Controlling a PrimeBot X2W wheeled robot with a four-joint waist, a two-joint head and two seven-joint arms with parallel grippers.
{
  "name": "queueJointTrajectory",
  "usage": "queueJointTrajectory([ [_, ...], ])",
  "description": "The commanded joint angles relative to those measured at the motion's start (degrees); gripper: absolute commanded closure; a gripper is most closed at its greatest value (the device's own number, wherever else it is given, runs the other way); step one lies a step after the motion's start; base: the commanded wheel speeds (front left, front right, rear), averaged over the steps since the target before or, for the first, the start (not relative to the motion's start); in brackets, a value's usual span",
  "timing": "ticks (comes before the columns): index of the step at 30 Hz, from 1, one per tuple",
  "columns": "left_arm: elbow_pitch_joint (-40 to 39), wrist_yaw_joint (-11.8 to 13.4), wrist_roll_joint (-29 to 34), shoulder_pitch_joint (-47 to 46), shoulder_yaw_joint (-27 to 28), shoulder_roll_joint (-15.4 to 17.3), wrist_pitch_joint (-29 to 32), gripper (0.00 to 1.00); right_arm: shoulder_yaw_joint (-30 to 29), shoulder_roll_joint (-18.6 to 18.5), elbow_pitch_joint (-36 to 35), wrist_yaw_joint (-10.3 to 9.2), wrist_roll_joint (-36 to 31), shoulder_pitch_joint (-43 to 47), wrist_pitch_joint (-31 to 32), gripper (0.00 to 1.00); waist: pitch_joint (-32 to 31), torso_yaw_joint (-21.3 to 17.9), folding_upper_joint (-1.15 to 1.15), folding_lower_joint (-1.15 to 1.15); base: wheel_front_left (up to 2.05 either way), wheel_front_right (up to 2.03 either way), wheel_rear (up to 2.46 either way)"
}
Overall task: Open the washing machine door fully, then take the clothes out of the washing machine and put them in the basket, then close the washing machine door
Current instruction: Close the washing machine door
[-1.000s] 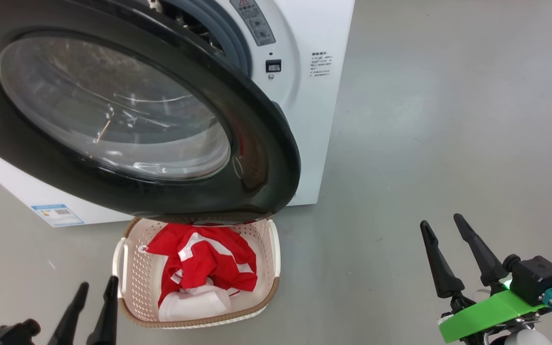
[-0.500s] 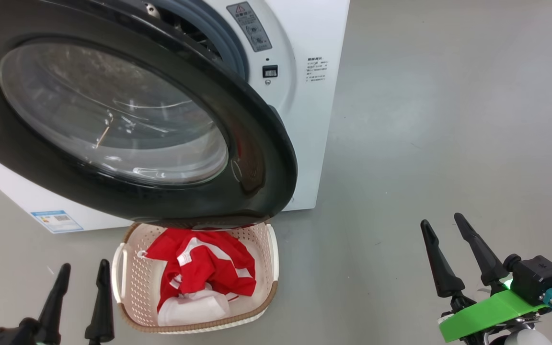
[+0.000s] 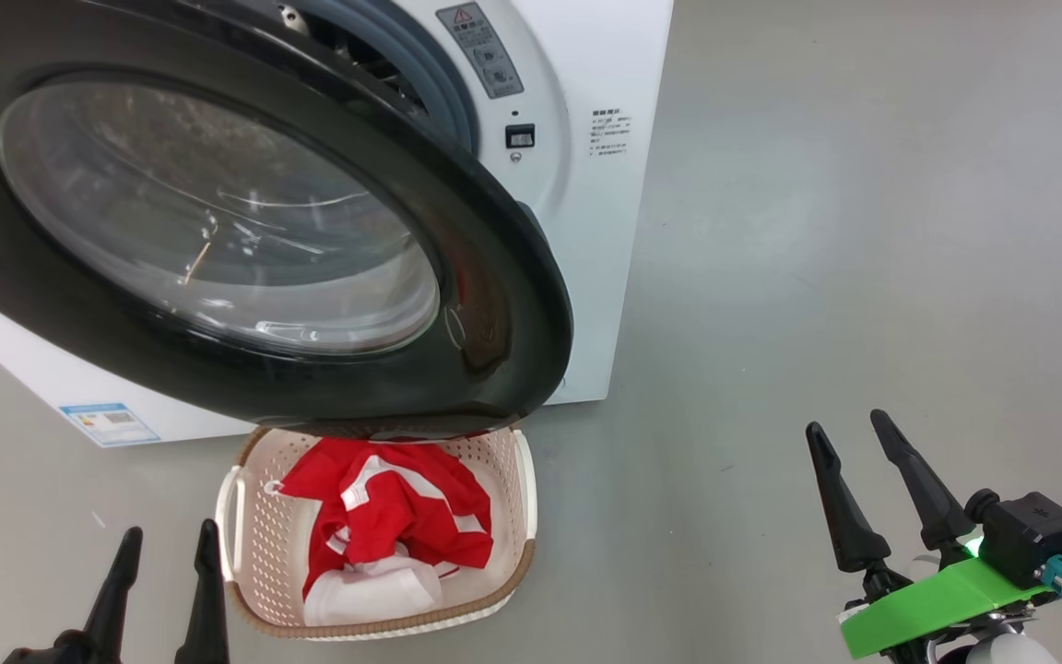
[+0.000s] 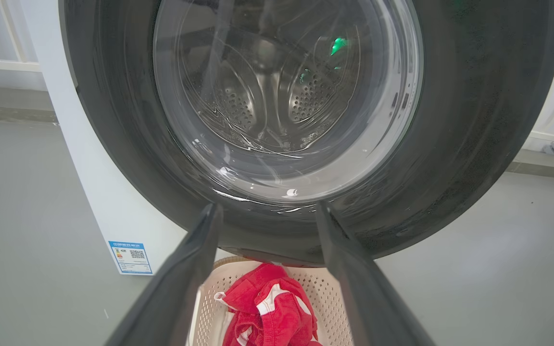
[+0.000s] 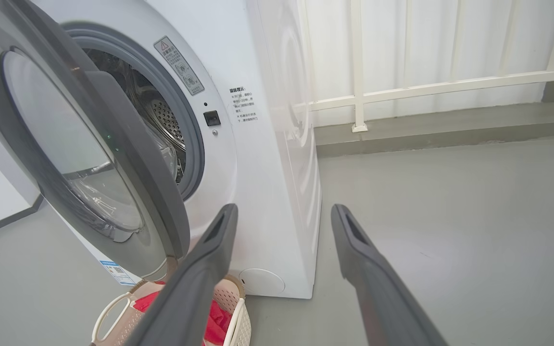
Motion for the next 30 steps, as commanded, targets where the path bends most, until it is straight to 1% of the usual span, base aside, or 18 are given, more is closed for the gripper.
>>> queueJointTrajectory([
  [1, -1.43, -0.32, 0.36, -0.80, 2.18, 0.35, -0.70, 0.00, 0.67, -0.66, -1.53, 0.36, -0.35, 0.23, -0.36, 0.00, 0.08, 0.13, 0.00, 0.00, 0.00, 0.00, 0.00],
  [4, -1.66, -0.32, 0.52, -1.11, 1.96, 0.31, -0.70, 0.00, 0.87, -0.72, -1.66, 0.36, -0.43, 0.04, -0.36, 0.00, 0.20, 0.58, 0.00, 0.00, 0.00, 0.00, 0.00],
  [5, -1.73, -0.32, 0.57, -1.22, 1.79, 0.27, -0.70, 0.00, 1.02, -0.67, -1.70, 0.36, -0.39, -0.04, -0.36, 0.09, 0.23, 0.82, 0.00, 0.00, 0.00, 0.00, 0.00],
  [6, -1.77, -0.32, 0.59, -1.36, 1.55, 0.22, -0.70, 0.00, 1.21, -0.58, -1.70, 0.36, -0.10, -0.11, -0.36, 0.50, 0.27, 1.16, 0.00, 0.00, 0.00, 0.00, 0.00],
  [7, -1.76, -0.32, 0.55, -1.47, 1.34, 0.15, -0.70, 0.00, 1.50, -0.51, -1.75, 0.36, 0.24, -0.26, -0.36, 0.80, 0.31, 1.53, 0.00, 0.00, 0.00, 0.00, 0.00],
  [8, -1.69, -0.32, 0.54, -1.58, 1.01, 0.08, -0.70, 0.00, 1.81, -0.51, -1.76, 0.36, 0.53, -0.39, -0.36, 1.00, 0.33, 1.98, 0.00, 0.00, 0.00, 0.00, 0.00],
  [12, -1.55, -0.32, 0.39, -1.73, -0.32, -0.29, -0.70, 0.00, 3.52, -0.60, -1.52, 0.36, 0.93, -1.51, -0.36, 1.00, 0.40, 4.13, 0.00, 0.00, 0.00, 0.00, 0.00],
  [17, -1.18, -0.32, 0.06, -1.63, -2.49, -0.61, -0.70, 0.00, 6.74, -0.80, -0.91, 0.36, 1.17, -3.51, -0.36, 1.00, 0.69, 7.79, 0.00, 0.00, 0.00, 0.00, 0.00],
  [18, -1.18, -0.32, 0.06, -1.63, -2.49, -0.61, -0.70, 0.00, 6.74, -0.80, -0.91, 0.36, 1.17, -3.51, -0.36, 1.00, 0.69, 7.79, 0.00, 0.00, 0.00, 0.00, 0.00],
  [22, -0.77, -0.32, -0.28, -2.05, -3.90, -0.74, -0.70, 0.00, 9.33, -0.66, -0.26, 0.36, 1.77, -5.85, -0.36, 1.00, 1.31, 10.97, 0.00, 0.00, 0.00, 0.00, 0.00],
  [30, -0.43, -0.32, -2.37, -3.21, -6.27, -0.80, -0.70, 0.00, 12.44, 0.25, 1.61, 0.36, 2.42, -11.03, -0.36, 1.00, 3.07, 16.45, 0.00, 0.00, 0.00, 0.00, 0.00],
])
